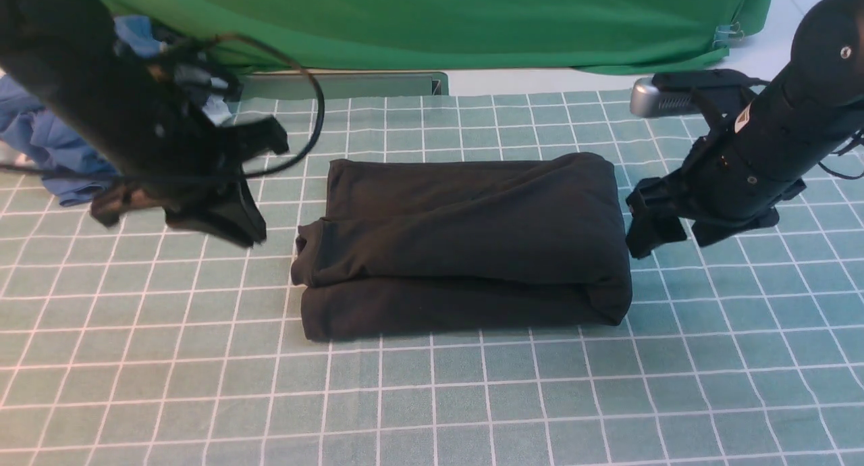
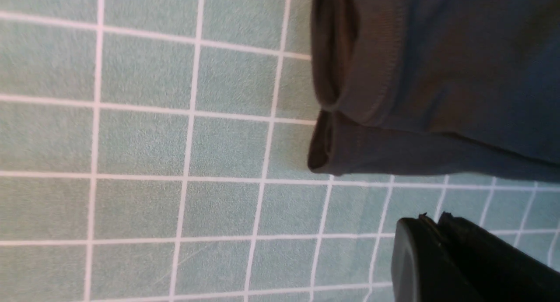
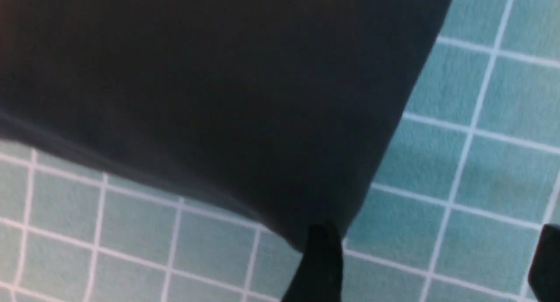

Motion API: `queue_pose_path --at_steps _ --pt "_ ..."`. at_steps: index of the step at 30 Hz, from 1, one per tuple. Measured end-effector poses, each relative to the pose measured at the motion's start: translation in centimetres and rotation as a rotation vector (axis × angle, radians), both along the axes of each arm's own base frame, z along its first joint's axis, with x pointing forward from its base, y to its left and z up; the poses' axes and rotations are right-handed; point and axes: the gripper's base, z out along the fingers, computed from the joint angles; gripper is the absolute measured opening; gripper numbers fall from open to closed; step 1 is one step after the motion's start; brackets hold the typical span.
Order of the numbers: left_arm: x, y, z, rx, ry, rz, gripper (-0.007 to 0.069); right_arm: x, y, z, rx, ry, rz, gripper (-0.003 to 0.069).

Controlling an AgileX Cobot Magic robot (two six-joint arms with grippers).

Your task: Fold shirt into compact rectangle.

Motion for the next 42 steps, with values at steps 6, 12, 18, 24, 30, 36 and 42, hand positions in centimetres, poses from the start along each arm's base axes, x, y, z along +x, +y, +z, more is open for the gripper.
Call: queue_pose_path --at_steps 6,12,18,24,30,36,42 --pt "-1.4 -0.7 -4.5 0.007 0.030 0.056 0.0180 0.6 0.8 -2.4 0.031 0.037 -0.025 0.0563" --pt "-2.0 -0.5 -7.7 -0.026 -0.058 0.170 0.0396 1.5 2.2 -7.1 0.037 0.130 -0.019 0.0533" --pt "-1.7 -0.4 -8.1 -0.036 -0.106 0.196 0.0442 1.6 2.8 -7.9 0.074 0.158 -0.032 0.0194" --pt "-1.3 -1.3 -9.5 -0.060 -0.074 0.183 0.0270 1.7 2.8 -7.8 0.075 0.156 -0.030 0.0162" --pt "-1.4 -3.5 -11.1 -0.049 -0.056 0.120 0.0108 1.7 2.8 -7.8 0.075 0.156 -0.029 0.0162" --pt "-1.6 -4.4 -11.3 -0.048 -0.057 0.094 0.0115 1.7 2.8 -7.8 0.075 0.156 -0.029 0.0162" --pt "-2.2 -4.3 -11.5 -0.023 -0.002 0.038 0.0068 1.4 2.8 -7.8 0.064 0.182 -0.013 0.0162"
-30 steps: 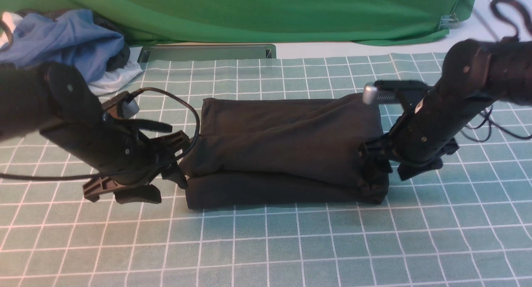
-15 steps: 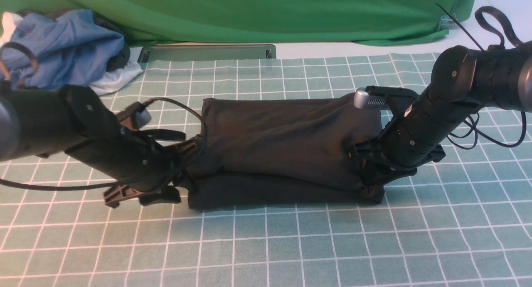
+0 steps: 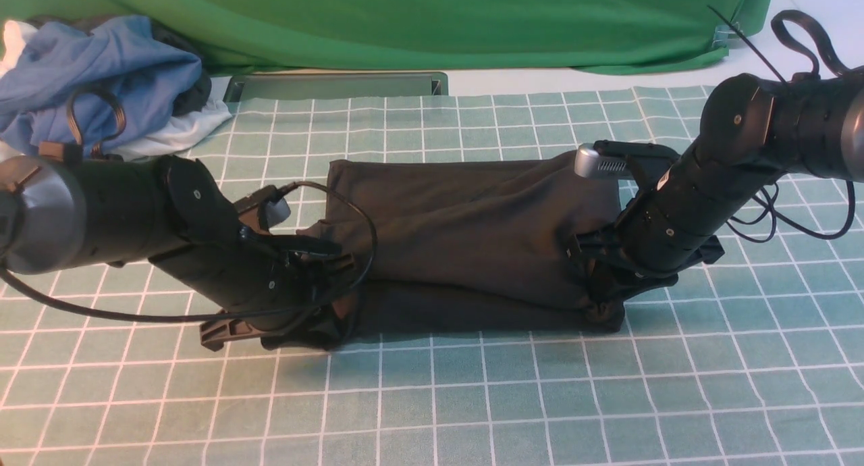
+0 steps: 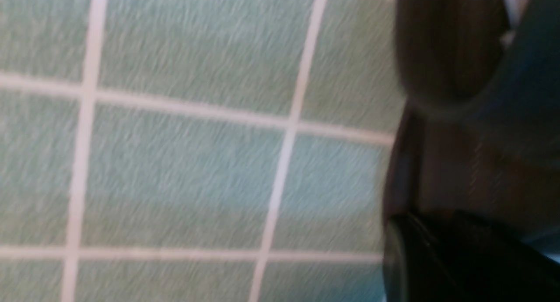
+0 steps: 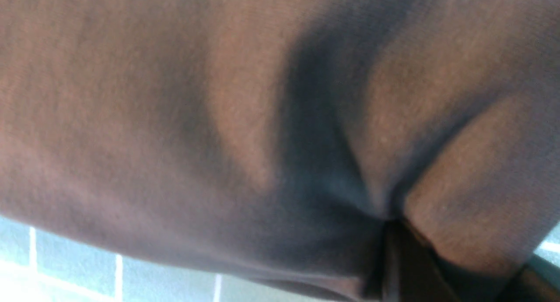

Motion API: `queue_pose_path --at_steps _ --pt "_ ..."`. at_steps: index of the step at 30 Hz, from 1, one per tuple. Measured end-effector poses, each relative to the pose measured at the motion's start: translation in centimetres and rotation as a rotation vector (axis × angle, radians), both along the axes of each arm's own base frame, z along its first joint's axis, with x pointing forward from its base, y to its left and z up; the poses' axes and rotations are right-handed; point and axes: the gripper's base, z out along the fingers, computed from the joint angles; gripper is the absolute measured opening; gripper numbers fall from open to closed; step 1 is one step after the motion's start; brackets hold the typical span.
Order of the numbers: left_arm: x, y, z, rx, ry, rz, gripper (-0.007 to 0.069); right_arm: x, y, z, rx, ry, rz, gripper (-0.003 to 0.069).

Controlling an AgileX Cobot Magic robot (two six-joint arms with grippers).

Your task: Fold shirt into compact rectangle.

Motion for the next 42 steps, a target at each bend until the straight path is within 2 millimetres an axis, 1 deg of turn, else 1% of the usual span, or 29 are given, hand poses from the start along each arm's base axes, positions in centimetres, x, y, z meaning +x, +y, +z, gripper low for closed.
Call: queue_pose_path --at_steps 2,3,5,8,10,14,17,19,20,23,25,26,27,28,29,30,31,33,34,36,39,41,42 --pt "-0.4 0.0 -0.1 0.007 0.039 -0.022 0.0027 -0.2 -0.1 0.0 -0.018 0.022 0.022 0.0162" --pt "-0.4 0.0 -0.1 0.008 0.038 -0.023 0.0025 -0.3 -0.2 0.0 -0.023 0.029 0.027 0.0162" --pt "-0.9 0.0 -0.2 0.011 0.091 -0.047 0.0011 -1.0 -0.5 0.2 -0.049 0.074 0.070 0.0162" --pt "-1.7 0.1 0.4 0.018 0.143 -0.084 0.0010 -2.8 -1.3 0.5 -0.098 0.139 0.113 0.0162" --pt "-2.2 0.2 1.4 0.012 0.138 -0.098 0.0008 -4.0 -1.9 0.8 -0.128 0.165 0.133 0.0162" --pt "-3.3 0.4 4.4 -0.012 0.083 -0.112 0.0008 -6.2 -3.0 1.3 -0.181 0.193 0.166 0.0162" --pt "-4.0 0.5 5.8 -0.025 0.061 -0.123 0.0013 -7.0 -3.5 1.4 -0.211 0.195 0.172 0.0162" --pt "-4.4 0.5 6.1 -0.031 0.079 -0.131 0.0020 -7.1 -3.6 1.4 -0.221 0.197 0.161 0.0162" --pt "-4.5 0.5 6.0 -0.036 0.091 -0.132 0.0027 -7.1 -3.6 1.4 -0.222 0.195 0.157 0.0162" --pt "-5.1 -0.1 5.0 -0.058 0.123 -0.144 0.0077 -7.1 -3.6 1.3 -0.221 0.189 0.149 0.0162" --pt "-5.6 -1.2 4.0 -0.070 0.133 -0.176 0.0143 -7.0 -3.6 1.3 -0.221 0.185 0.135 0.0162" --pt "-5.7 -1.4 3.9 -0.070 0.136 -0.184 0.0150 -7.0 -3.6 1.3 -0.221 0.185 0.134 0.0162" --pt "-5.8 -2.4 3.5 -0.074 0.119 -0.204 0.0218 -7.0 -3.6 1.3 -0.221 0.184 0.127 0.0162" --pt "-5.8 -2.7 3.4 -0.074 0.116 -0.211 0.0227 -7.0 -3.6 1.3 -0.221 0.183 0.126 0.0162" --pt "-5.8 -3.6 3.1 -0.072 0.083 -0.229 0.0290 -7.0 -3.6 1.3 -0.221 0.184 0.124 0.0162" --pt "-5.8 -4.1 3.0 -0.069 0.062 -0.237 0.0330 -7.0 -3.6 1.3 -0.221 0.183 0.123 0.0162" --pt "-5.7 -4.1 2.9 -0.068 0.058 -0.235 0.0337 -7.0 -3.6 1.3 -0.221 0.183 0.123 0.0162" --pt "-5.4 -4.8 2.5 -0.061 0.013 -0.241 0.0425 -7.0 -3.6 1.3 -0.221 0.182 0.122 0.0162" --pt "-5.4 -4.9 2.5 -0.061 0.010 -0.242 0.0431 -7.0 -3.6 1.3 -0.221 0.182 0.122 0.0162" --pt "-4.9 -5.0 2.0 -0.052 -0.020 -0.229 0.0493 -7.0 -3.6 1.3 -0.221 0.180 0.120 0.0162" --pt "-4.5 -5.1 1.1 -0.038 -0.021 -0.227 0.0508 -6.9 -3.6 1.3 -0.221 0.175 0.120 0.0162" --pt "-4.4 -5.2 0.5 -0.042 -0.005 -0.218 0.0488 -6.8 -3.6 1.2 -0.223 0.165 0.122 0.0162" --pt "-4.4 -5.3 0.2 -0.049 0.011 -0.208 0.0459 -6.8 -3.7 1.2 -0.228 0.158 0.126 0.0162"
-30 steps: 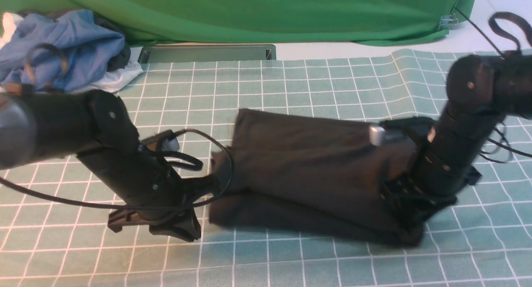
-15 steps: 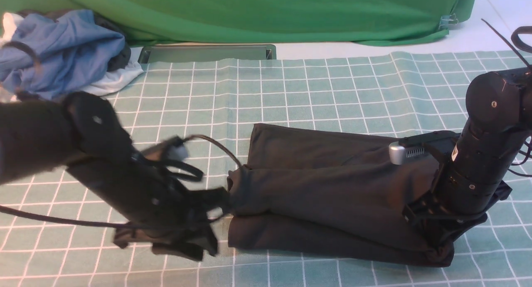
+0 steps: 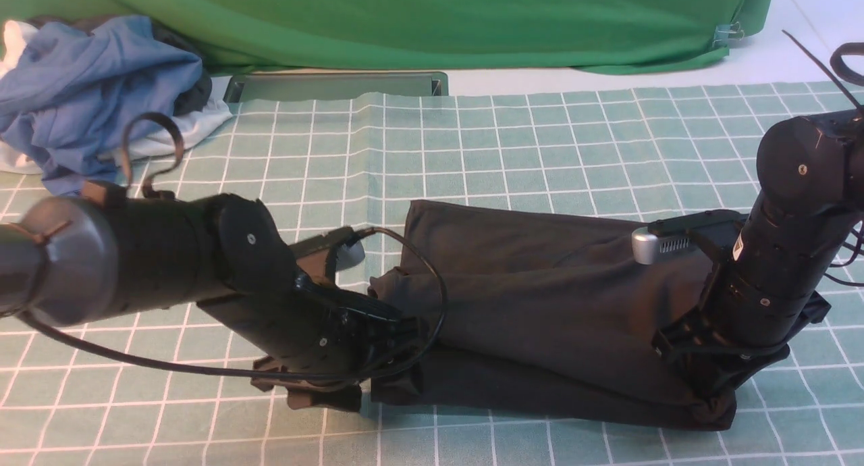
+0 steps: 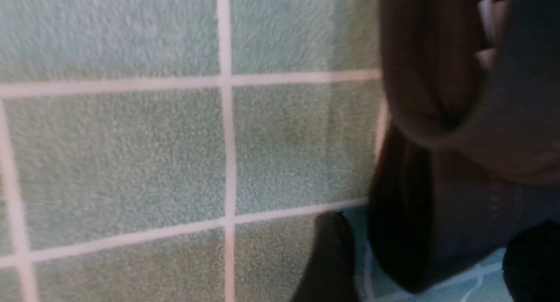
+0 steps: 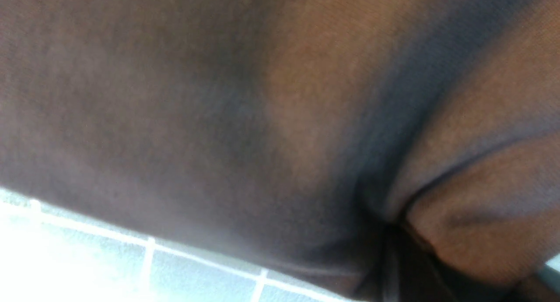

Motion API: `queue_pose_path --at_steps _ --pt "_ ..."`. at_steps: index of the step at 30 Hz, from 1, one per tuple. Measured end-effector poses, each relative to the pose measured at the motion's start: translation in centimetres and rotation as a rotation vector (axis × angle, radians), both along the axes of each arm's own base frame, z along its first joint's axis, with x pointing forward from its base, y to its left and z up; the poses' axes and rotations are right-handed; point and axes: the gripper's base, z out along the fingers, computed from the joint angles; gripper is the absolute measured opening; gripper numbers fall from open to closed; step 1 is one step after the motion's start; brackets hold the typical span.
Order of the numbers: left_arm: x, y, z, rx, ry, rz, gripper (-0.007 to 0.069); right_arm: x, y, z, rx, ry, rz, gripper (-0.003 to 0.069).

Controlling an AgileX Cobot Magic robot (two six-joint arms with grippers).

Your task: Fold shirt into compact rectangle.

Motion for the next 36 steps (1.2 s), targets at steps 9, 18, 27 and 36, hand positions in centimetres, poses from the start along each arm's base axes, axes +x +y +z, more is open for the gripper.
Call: queue_pose_path --at_steps 9,18,27,36 --pt "-0.4 -0.4 -0.9 -0.027 0.078 -0.029 0.0023 0.8 -0.7 0.0 -0.074 -0.083 0.066 0.0162" --pt "-1.4 -0.4 0.3 -0.052 0.131 -0.064 0.0015 2.0 -1.1 0.0 -0.075 -0.211 0.087 0.0170" --pt "-1.7 0.4 3.0 -0.059 0.074 -0.051 0.0087 2.9 -1.1 2.0 -0.093 -0.189 0.082 0.0431" --pt "-0.6 0.8 9.2 -0.032 -0.081 -0.078 0.0293 4.2 -0.8 8.7 -0.090 -0.225 0.083 0.0299"
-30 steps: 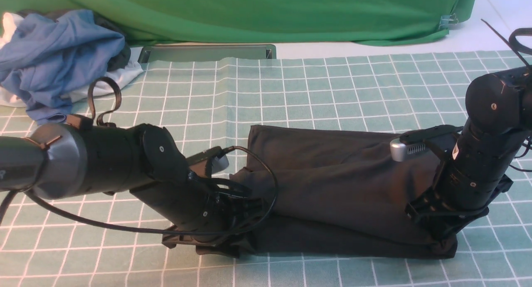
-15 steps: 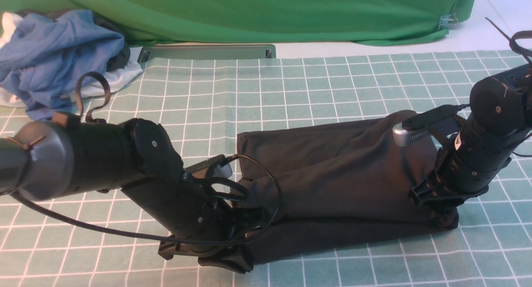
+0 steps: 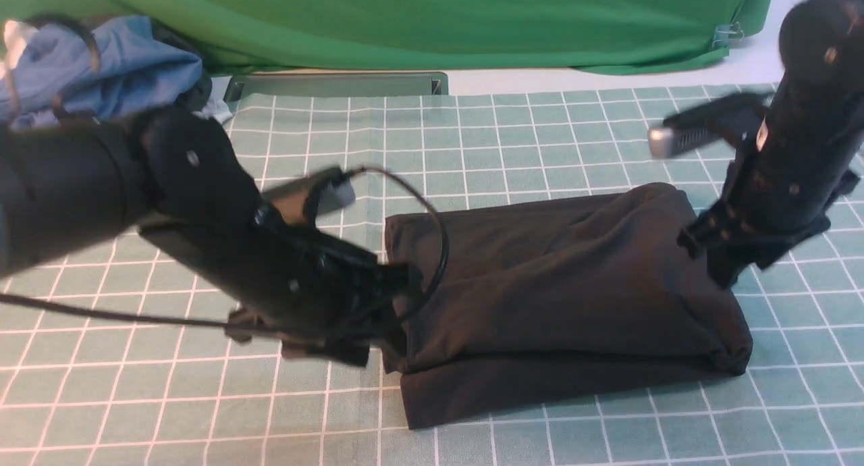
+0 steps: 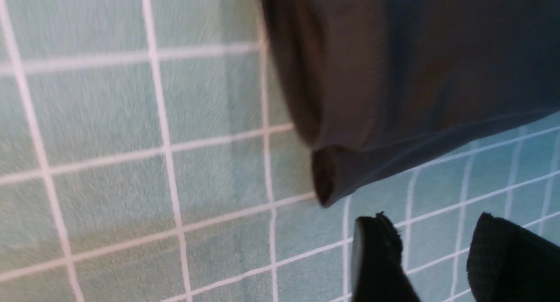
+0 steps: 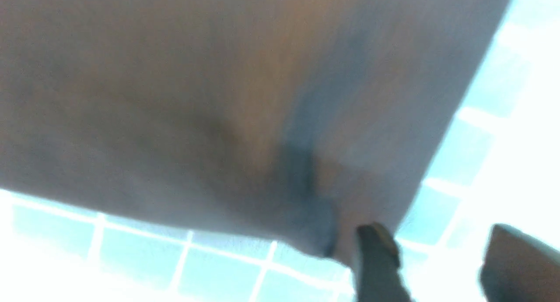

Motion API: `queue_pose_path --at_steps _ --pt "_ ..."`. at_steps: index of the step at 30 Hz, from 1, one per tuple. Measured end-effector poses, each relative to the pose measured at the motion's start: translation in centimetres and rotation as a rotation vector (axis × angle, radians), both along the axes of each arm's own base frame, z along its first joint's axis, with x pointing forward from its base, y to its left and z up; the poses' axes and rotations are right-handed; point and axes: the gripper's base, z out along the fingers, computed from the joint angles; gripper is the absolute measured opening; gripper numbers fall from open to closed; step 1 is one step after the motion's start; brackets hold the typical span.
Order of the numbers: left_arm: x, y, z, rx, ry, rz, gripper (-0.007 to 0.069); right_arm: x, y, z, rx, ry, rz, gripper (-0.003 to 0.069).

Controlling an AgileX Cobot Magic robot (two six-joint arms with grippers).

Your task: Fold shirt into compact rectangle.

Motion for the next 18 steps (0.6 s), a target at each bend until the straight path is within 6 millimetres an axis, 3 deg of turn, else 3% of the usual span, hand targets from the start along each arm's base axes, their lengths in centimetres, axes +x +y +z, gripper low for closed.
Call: queue_pose_path --at_steps 3,4,5,6,7,8,12,14,18 --pt "0.1 0.2 2.0 0.008 -0.053 0.001 0.0325 -0.8 -0.2 2.8 0.025 -0.082 0.001 0.0172" --pt "0.1 0.3 2.1 0.011 -0.057 0.000 0.0328 -0.8 -0.2 2.8 0.025 -0.083 0.001 0.0164" --pt "0.1 0.4 3.0 0.014 -0.082 0.004 0.0329 -1.8 -0.5 4.6 0.042 -0.133 0.000 0.0102" --pt "0.1 0.4 3.1 0.013 -0.086 0.004 0.0329 -1.9 -0.5 4.8 0.044 -0.138 0.000 0.0088" --pt "0.1 0.5 3.9 0.012 -0.106 0.002 0.0326 -3.2 -0.9 6.9 0.062 -0.201 0.002 0.0046" --pt "0.1 0.4 4.0 0.010 -0.108 0.003 0.0325 -3.3 -0.9 7.1 0.064 -0.209 0.003 0.0043" --pt "0.2 0.5 5.5 0.015 -0.132 -0.014 0.0251 -8.2 -2.3 12.9 0.121 -0.409 0.006 0.0027" --pt "0.3 0.5 6.0 0.022 -0.148 -0.019 0.0192 -10.0 -2.9 14.4 0.139 -0.472 0.006 0.0027" --pt "0.5 0.7 6.7 0.040 -0.180 -0.025 0.0055 -16.4 -4.8 18.2 0.193 -0.667 0.010 0.0027"
